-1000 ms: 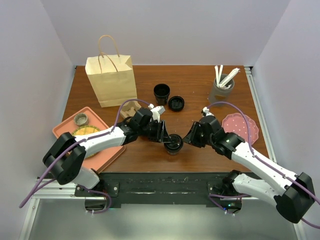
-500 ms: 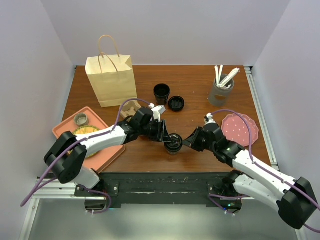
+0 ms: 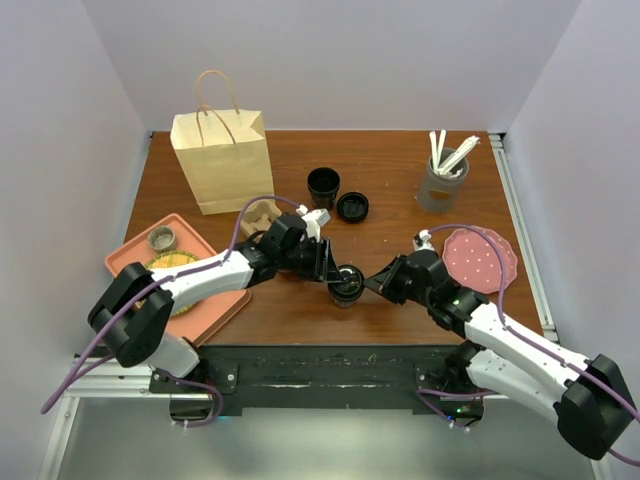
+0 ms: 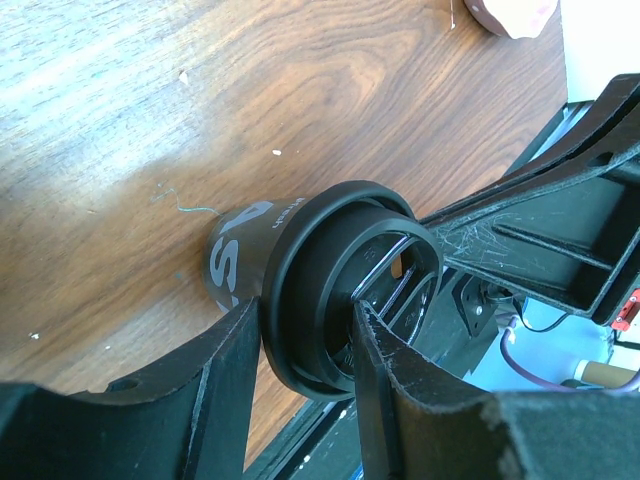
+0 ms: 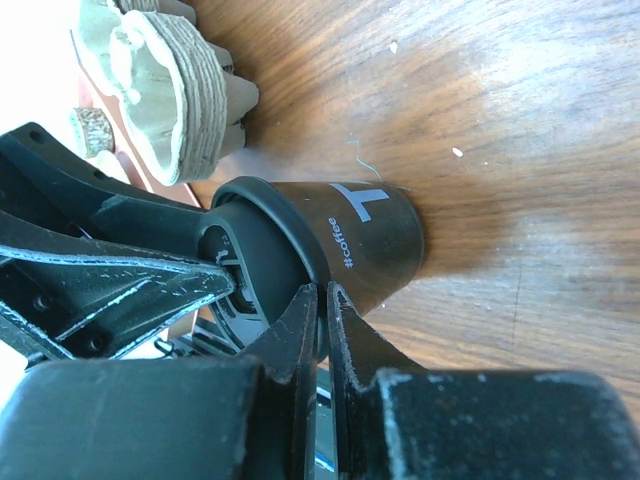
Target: Pack the takeout coffee
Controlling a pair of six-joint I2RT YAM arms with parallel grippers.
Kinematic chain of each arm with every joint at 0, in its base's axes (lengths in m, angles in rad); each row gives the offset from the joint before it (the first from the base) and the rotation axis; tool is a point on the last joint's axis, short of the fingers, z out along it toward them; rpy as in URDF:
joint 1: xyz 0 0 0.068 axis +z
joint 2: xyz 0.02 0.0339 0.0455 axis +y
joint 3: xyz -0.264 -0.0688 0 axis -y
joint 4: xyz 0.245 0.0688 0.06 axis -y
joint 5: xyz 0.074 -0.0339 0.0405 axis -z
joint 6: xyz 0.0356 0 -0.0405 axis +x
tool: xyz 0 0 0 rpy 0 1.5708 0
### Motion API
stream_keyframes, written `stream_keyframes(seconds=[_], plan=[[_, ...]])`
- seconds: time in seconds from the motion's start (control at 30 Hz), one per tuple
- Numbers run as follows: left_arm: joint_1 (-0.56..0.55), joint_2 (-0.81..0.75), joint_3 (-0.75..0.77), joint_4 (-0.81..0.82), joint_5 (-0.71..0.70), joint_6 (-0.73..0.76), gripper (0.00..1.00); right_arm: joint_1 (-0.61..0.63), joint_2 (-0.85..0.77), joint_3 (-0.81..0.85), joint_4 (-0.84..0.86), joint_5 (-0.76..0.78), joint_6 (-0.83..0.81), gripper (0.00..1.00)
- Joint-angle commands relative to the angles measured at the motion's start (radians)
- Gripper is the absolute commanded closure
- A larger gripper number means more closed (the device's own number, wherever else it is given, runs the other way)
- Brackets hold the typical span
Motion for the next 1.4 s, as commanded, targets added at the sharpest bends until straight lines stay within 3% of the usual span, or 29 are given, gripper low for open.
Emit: stream_keyframes(seconds=[0.0,0.1,0.3,0.43,0.6,0.8,1.37], plan=[[-0.007,0.114,-0.050,-0.281,-0.158,0.112,0.70,0.002,0.001,0.012,-0.321,0.108,-0.057,0.86],[-0.007,0.114,-0.035,-0.281,-0.154,0.150,0.69,0.003,-0.062,0.145,-0.312,0.110,-0.154,0.76],[-0.007,0.109,-0.026,-0.276,-0.148,0.232,0.68,-0.024,0.010,0.302,-0.335,0.127,-0.332,0.72],[-0.007,0.135,0.000,-0.292,-0.148,0.268,0.68,-0.095,0.028,0.279,-0.259,0.010,-0.407,0.71],[-0.009,0.154,0.011,-0.302,-0.141,0.287,0.68,-0.220,0.044,0.210,-0.126,-0.270,-0.455,0.66],[-0.007,0.169,0.017,-0.308,-0.132,0.304,0.68,-0.270,0.099,0.137,-0.007,-0.456,-0.450,0.62],[-0.006,0.203,0.034,-0.312,-0.131,0.313,0.68,-0.273,0.176,0.069,0.048,-0.473,-0.466,0.70]])
